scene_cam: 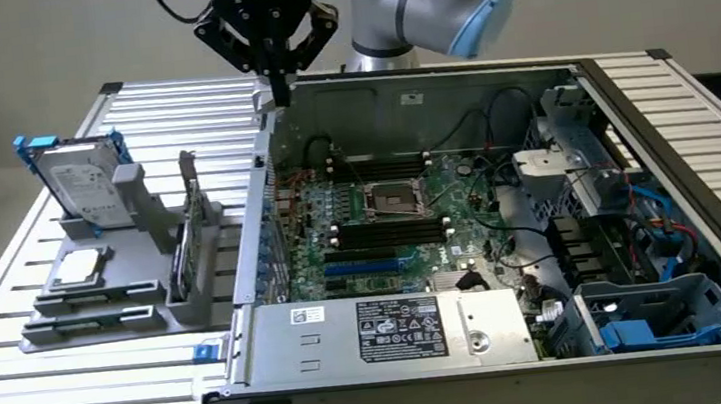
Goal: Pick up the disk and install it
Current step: 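Reach for the disk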
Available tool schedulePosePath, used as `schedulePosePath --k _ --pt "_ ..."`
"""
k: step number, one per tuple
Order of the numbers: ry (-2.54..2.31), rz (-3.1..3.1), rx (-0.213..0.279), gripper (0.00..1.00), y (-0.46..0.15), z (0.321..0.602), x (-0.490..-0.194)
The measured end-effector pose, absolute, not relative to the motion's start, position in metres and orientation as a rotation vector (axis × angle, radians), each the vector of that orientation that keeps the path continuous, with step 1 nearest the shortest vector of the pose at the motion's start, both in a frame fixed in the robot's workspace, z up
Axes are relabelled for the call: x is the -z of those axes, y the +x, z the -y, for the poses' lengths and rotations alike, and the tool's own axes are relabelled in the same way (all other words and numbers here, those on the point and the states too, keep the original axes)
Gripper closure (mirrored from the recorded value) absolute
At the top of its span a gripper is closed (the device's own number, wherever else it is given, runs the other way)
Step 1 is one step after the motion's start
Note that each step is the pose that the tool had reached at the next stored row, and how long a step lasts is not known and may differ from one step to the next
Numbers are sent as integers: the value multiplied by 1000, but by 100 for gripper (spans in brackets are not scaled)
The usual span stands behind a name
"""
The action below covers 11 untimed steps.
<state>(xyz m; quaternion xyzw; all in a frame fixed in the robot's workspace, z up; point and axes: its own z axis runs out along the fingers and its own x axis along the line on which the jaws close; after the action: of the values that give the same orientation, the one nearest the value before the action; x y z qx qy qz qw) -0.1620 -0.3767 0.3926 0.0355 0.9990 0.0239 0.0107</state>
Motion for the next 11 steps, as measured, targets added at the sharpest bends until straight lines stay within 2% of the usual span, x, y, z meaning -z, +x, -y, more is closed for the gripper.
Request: schedulePosePath --k 11 --pt "111 -3117 -76 89 -212 362 -393"
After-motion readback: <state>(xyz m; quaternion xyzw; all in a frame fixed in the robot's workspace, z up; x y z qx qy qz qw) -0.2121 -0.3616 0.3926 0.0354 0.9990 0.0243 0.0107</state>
